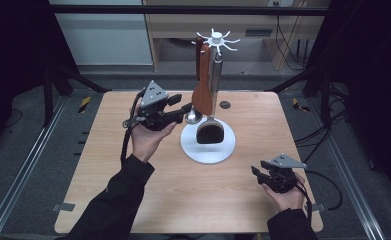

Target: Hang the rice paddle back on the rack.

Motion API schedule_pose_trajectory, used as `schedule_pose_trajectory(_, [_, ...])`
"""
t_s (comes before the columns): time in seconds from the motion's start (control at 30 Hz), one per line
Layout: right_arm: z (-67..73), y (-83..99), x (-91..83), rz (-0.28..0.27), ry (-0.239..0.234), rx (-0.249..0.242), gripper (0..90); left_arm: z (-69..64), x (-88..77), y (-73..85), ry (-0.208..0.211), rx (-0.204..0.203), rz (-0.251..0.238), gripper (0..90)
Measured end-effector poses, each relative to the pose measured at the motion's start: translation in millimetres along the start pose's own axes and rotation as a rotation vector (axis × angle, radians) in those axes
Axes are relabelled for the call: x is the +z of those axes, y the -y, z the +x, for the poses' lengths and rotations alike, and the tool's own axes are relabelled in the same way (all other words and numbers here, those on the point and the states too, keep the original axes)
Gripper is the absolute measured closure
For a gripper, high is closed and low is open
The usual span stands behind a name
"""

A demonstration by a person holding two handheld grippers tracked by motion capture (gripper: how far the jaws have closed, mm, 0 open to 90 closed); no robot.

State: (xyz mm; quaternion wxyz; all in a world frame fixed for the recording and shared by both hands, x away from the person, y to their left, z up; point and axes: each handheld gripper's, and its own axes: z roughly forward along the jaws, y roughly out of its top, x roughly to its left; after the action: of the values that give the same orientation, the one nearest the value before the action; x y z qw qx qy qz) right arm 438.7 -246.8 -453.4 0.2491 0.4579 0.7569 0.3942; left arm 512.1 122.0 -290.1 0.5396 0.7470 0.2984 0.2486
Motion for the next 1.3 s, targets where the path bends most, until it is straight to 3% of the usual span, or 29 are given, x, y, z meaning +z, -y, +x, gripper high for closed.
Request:
schedule_pose_trajectory(0.53, [-0.4,2.4,1.8,0.005,-0.005,0.016,54.9,21.6,-23.0,81.8,-0.022,0.005,0.196,43.3])
schedule_pose_trajectory(0.73, [-1.5,3.9,3.6,0.012,0.002,0.012,53.5,25.8,-30.6,102.7,-0.025,0.001,0.236,41.1])
schedule_pose_trajectory(1.0, [-3.7,6.4,4.4,0.020,0.013,0.013,49.6,33.6,-43.0,143.8,-0.035,-0.030,0.295,38.6])
schedule_pose_trajectory(1.3, [-6.3,10.3,10.4,0.095,0.023,0.017,47.3,60.7,-67.0,188.9,-0.119,-0.098,0.370,36.9])
